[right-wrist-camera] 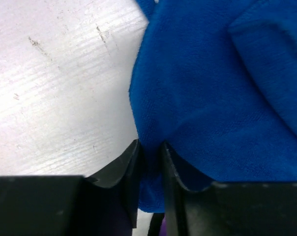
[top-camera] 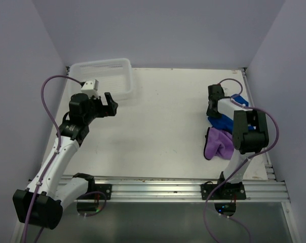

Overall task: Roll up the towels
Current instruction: Grab a towel with the right arm, then move the towel to the center of the board

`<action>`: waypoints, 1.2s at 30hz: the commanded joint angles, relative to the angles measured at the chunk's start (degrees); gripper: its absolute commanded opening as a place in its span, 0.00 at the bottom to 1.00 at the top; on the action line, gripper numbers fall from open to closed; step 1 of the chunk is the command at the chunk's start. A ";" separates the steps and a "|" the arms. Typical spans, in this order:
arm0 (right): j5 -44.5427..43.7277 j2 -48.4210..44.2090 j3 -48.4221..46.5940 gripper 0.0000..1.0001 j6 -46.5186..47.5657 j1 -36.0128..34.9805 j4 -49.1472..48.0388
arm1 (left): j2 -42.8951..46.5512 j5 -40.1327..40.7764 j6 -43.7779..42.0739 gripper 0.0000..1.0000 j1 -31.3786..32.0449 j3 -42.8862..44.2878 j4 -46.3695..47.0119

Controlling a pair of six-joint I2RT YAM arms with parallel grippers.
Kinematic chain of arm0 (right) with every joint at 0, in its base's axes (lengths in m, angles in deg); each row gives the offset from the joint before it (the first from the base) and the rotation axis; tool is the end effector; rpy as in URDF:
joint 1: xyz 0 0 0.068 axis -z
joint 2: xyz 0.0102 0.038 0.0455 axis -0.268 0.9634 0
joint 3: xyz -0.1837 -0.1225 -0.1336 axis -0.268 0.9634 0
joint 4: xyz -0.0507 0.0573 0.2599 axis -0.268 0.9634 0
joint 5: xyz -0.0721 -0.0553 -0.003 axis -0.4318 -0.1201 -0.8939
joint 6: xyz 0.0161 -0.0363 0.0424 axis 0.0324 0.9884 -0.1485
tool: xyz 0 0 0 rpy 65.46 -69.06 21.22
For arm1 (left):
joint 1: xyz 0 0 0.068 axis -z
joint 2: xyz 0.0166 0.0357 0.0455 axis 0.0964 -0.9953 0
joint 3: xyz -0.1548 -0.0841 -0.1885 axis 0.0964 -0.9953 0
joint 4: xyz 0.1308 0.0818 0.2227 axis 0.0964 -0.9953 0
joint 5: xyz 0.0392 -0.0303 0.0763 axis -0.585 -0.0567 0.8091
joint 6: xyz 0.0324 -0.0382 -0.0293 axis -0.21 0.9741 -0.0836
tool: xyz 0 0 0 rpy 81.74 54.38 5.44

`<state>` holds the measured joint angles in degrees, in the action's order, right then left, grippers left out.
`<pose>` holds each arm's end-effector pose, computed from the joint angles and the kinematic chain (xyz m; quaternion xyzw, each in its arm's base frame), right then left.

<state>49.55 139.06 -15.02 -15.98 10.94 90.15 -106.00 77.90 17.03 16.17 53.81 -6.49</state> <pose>0.3800 0.0155 0.1356 0.1903 0.9333 -0.1153 0.2819 0.2458 -0.0491 0.3043 -0.0302 0.8315 -0.1618 0.5305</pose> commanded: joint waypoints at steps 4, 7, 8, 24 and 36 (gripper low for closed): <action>2.82 -3.37 -2.80 0.13 -1.01 -1.02 3.53 | -0.07 -1.61 0.26 1.00 -0.26 -0.34 2.52; -1.64 -6.19 -5.26 0.13 0.39 -3.82 5.48 | 0.11 -1.79 0.26 1.00 -0.26 -0.34 2.61; -2.27 -6.98 -6.05 0.13 0.75 -4.45 6.79 | 0.28 -1.70 0.26 1.00 -0.26 -0.34 2.52; -10.36 -18.49 -23.27 0.00 6.46 -9.46 14.62 | 1.69 -1.61 0.08 1.00 -0.18 -0.78 2.87; 12.13 -24.91 -38.47 0.00 8.13 -15.34 19.28 | 2.65 -2.41 0.17 0.99 -0.26 -0.78 3.14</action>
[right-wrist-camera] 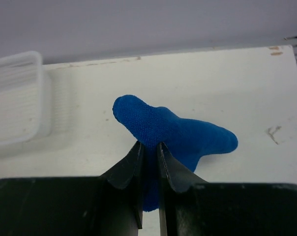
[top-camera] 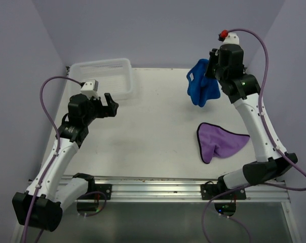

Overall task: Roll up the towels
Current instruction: Move the towel to the center of the board

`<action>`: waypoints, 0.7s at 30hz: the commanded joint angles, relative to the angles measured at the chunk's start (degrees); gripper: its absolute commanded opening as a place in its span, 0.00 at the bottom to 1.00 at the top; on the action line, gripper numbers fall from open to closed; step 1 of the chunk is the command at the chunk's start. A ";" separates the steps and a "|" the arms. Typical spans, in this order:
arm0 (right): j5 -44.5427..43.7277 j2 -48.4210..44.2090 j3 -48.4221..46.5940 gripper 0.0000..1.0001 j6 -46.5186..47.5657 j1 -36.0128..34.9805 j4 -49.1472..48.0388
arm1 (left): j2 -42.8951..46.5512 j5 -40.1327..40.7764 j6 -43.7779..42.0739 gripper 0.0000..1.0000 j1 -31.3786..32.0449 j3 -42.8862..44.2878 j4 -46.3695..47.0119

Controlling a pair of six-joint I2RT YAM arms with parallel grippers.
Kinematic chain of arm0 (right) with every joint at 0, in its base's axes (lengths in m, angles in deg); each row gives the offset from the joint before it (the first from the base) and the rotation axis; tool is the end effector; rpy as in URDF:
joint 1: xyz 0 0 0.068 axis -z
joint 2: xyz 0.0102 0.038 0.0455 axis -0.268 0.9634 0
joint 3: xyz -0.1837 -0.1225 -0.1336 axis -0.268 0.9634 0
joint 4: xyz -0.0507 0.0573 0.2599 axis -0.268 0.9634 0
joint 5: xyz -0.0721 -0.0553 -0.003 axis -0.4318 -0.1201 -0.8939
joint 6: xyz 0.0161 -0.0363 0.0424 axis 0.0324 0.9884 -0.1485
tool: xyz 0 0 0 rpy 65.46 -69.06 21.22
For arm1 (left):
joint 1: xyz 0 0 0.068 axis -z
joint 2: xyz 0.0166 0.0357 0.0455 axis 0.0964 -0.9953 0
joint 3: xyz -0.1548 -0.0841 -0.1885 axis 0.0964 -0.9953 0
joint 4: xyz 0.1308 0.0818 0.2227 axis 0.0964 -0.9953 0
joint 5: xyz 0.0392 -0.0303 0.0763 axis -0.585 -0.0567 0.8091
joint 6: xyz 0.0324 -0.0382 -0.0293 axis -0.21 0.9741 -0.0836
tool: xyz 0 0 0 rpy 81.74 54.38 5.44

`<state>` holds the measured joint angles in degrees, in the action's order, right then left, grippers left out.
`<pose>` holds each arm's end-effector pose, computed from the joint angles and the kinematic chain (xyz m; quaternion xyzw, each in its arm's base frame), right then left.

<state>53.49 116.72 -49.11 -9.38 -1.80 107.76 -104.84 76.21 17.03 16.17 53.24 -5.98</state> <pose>0.3168 0.0860 0.4483 0.0703 0.8210 0.0376 0.5654 0.2419 -0.0496 0.3062 -0.0213 0.8262 -0.1753 0.5350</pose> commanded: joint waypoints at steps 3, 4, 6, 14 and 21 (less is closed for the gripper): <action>16.35 -3.80 -3.17 0.00 0.75 -5.41 2.02 | 1.85 -0.46 0.17 0.99 -0.17 -0.13 2.63; 17.42 -5.02 -2.03 0.00 0.31 -6.29 1.06 | 2.20 -0.28 0.17 1.00 -0.26 -0.21 2.63; 22.34 -6.78 3.22 0.00 -1.36 -9.09 -0.61 | 2.37 0.42 0.26 0.99 -0.17 -0.13 2.72; 32.71 -9.80 31.36 0.10 -8.57 -20.52 -17.14 | 4.92 4.81 0.87 1.00 -0.26 -0.39 2.28; 24.84 -15.74 37.54 0.66 -7.79 -23.70 -16.19 | 3.87 2.80 1.05 1.00 -0.17 -0.48 2.55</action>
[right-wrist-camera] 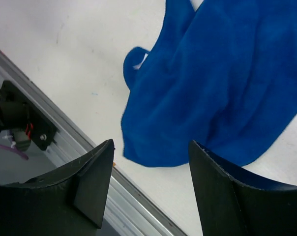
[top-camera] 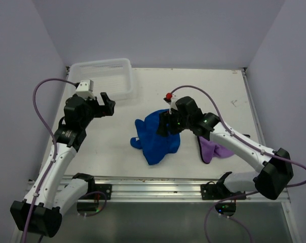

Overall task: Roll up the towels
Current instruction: Move the towel to the center of the board, then flatten the towel

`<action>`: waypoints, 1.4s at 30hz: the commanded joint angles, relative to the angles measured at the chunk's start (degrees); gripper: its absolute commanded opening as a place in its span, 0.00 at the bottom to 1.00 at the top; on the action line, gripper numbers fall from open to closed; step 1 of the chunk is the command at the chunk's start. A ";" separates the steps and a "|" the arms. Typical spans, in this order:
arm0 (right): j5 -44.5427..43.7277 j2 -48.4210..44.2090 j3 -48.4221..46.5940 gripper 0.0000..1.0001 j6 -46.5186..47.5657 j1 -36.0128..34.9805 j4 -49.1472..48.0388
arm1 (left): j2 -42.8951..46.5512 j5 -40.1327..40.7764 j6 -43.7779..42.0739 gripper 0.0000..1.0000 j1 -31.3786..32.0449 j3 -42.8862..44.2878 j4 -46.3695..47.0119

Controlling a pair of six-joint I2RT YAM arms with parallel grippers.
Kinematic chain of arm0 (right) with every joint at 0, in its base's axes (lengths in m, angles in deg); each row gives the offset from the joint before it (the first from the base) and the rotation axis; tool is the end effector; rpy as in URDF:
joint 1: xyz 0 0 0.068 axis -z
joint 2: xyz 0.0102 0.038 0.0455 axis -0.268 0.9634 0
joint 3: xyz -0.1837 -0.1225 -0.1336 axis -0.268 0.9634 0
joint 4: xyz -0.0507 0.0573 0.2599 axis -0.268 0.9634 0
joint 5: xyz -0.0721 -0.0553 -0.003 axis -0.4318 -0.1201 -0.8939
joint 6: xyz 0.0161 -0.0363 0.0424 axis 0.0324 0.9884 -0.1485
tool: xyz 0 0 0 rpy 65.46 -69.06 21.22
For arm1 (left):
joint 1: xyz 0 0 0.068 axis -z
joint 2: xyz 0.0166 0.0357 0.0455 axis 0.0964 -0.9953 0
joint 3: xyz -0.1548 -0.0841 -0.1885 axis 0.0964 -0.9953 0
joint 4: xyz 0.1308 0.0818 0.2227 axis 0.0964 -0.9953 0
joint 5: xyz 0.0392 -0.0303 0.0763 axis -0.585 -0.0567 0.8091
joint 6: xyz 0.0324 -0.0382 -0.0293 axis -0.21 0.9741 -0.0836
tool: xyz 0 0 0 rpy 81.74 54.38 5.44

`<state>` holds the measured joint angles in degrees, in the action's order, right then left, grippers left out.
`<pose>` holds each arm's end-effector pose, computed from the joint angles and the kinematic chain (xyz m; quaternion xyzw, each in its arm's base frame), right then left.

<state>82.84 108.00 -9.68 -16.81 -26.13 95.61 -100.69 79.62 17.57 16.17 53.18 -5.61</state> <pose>0.2234 0.2106 0.2752 -0.1908 0.8840 0.3037 0.3000 0.2285 -0.0445 0.3224 -0.0399 0.8034 -0.1615 0.5717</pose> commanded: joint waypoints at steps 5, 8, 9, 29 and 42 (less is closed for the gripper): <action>-24.50 -9.23 -4.53 0.49 -3.16 0.98 8.08 | -1.86 -3.77 0.94 0.99 -0.17 -0.59 2.53; -37.35 -11.08 -3.48 0.48 -7.37 0.98 16.70 | -2.65 -4.31 1.20 1.00 0.35 -0.59 2.35; -39.67 -11.52 -1.82 0.50 -9.47 1.24 18.37 | -2.92 -4.39 1.38 0.99 0.61 -0.59 2.18; -24.68 -2.04 20.16 0.38 -13.45 27.34 4.68 | -13.64 -3.69 13.77 0.91 14.94 -9.55 10.35; -23.17 13.42 2.08 0.32 -6.95 43.78 0.10 | -15.14 0.08 13.07 0.92 14.94 -12.19 12.55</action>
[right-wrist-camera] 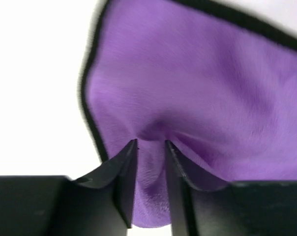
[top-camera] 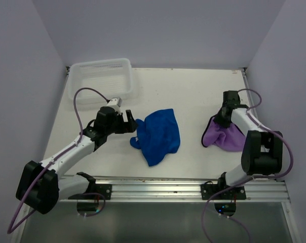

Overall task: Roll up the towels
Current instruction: Flatten the towel

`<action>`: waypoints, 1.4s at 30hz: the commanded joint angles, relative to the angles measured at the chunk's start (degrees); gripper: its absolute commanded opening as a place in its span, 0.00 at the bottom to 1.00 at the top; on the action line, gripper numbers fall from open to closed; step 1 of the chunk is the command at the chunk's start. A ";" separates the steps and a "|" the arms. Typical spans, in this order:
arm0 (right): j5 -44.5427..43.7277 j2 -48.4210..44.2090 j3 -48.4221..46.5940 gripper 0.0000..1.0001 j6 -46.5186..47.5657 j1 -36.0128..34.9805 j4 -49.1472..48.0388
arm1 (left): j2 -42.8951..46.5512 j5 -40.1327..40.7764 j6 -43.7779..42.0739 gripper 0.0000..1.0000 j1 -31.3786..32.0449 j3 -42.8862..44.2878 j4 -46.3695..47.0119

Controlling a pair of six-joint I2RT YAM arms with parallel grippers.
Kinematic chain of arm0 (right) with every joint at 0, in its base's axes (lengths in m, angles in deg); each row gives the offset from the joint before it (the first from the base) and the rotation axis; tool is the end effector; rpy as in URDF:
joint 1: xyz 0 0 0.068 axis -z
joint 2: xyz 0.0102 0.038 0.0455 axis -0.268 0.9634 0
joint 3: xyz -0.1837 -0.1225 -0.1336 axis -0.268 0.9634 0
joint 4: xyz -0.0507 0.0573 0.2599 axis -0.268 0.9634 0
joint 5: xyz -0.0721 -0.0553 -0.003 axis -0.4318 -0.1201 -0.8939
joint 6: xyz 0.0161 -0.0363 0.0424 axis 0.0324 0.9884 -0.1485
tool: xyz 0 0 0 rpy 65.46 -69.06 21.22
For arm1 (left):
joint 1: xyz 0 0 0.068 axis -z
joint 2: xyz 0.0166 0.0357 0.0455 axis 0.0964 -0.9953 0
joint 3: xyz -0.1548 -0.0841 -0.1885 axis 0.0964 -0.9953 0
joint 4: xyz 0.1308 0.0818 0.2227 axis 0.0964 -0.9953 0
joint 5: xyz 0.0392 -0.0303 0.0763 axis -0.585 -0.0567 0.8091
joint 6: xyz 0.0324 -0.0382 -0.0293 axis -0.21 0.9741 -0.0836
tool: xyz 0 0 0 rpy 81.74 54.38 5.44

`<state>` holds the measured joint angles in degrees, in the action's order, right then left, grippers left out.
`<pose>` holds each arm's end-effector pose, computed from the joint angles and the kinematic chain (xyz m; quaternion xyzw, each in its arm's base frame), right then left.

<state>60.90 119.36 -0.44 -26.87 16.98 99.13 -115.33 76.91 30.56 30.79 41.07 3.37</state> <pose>0.2990 -0.0146 0.1615 0.3055 0.9231 -0.0205 0.2327 0.2386 -0.1165 0.2022 -0.0241 0.8857 -0.2511 0.3898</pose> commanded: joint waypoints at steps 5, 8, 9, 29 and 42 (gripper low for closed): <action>0.36 3.40 -17.45 0.66 5.74 -3.07 -1.31 | 0.47 4.73 0.61 0.99 0.32 -1.57 4.27; -7.51 2.95 -22.02 0.70 8.37 -10.71 3.34 | 2.58 8.24 1.23 1.00 0.32 -2.10 4.36; -8.16 2.69 -22.30 0.68 8.12 -12.40 4.14 | 3.63 10.33 1.40 0.99 0.32 -2.01 3.57; 0.87 34.67 -51.64 0.35 0.04 -49.41 3.79 | 23.59 37.25 16.00 1.00 0.06 -5.26 -11.20; -0.43 46.19 -60.71 0.42 -0.41 -51.18 6.95 | 20.78 33.39 15.38 1.00 0.06 -7.11 -10.50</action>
<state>61.23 164.17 -57.42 -26.71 -33.91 103.83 -95.29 110.33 45.53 30.79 34.40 -8.30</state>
